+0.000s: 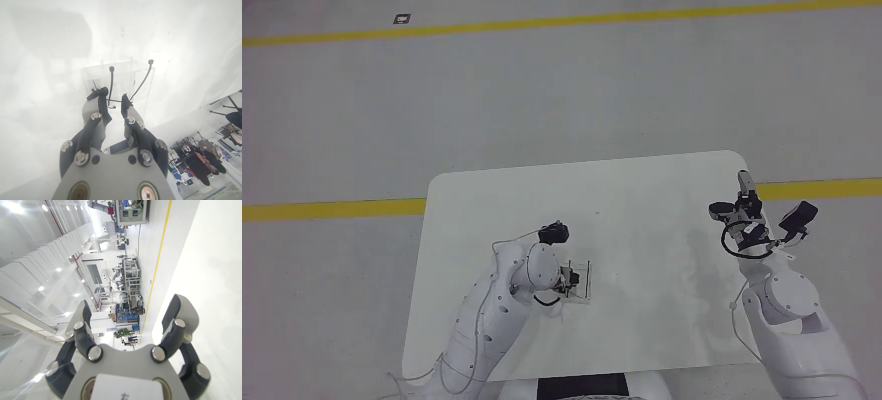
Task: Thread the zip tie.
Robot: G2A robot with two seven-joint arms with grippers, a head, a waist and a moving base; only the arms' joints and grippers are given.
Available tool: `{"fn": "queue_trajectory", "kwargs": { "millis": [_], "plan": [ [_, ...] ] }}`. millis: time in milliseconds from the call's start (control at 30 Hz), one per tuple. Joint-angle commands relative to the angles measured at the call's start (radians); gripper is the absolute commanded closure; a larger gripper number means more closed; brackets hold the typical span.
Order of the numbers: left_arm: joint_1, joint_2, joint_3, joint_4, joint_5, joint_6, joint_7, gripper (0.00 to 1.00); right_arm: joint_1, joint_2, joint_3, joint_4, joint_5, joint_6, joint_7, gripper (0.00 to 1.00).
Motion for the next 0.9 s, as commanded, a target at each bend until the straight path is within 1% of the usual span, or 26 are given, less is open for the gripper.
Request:
{"fn": "queue_trajectory", "kwargs": {
  "millis": [0,300,333,567,633,667,700,733,867],
  "plan": [
    [-0.003,-0.006,-0.001,0.01,0.008,0.0,0.0,0.82,0.0,0.0,0.0,0.0,0.0,0.0,0.0,0.0],
    [-0.013,-0.032,-0.012,0.047,0.055,0.0,0.0,0.82,0.0,0.0,0.0,0.0,0.0,0.0,0.0,0.0],
    [-0.015,-0.034,-0.012,0.053,0.06,0.0,0.0,0.8,0.0,0.0,0.0,0.0,0.0,0.0,0.0,0.0],
    [-0.025,-0.054,-0.012,0.079,0.081,0.0,0.0,0.81,0.0,0.0,0.0,0.0,0.0,0.0,0.0,0.0],
    [-0.026,-0.059,-0.013,0.084,0.086,0.0,0.0,0.83,0.0,0.0,0.0,0.0,0.0,0.0,0.0,0.0],
    [-0.026,-0.06,-0.013,0.085,0.088,0.0,0.0,0.87,0.0,0.0,0.0,0.0,0.0,0.0,0.0,0.0],
    [-0.027,-0.062,-0.014,0.087,0.09,0.0,0.0,0.96,0.0,0.0,0.0,0.0,0.0,0.0,0.0,0.0],
    [-0.027,-0.064,-0.014,0.089,0.093,0.0,0.0,1.0,0.0,0.0,0.0,0.0,0.0,0.0,0.0,0.0],
    [-0.023,-0.069,-0.016,0.09,0.107,0.0,0.0,1.0,0.0,0.0,0.0,0.0,0.0,0.0,0.0,0.0]
  ]
}}
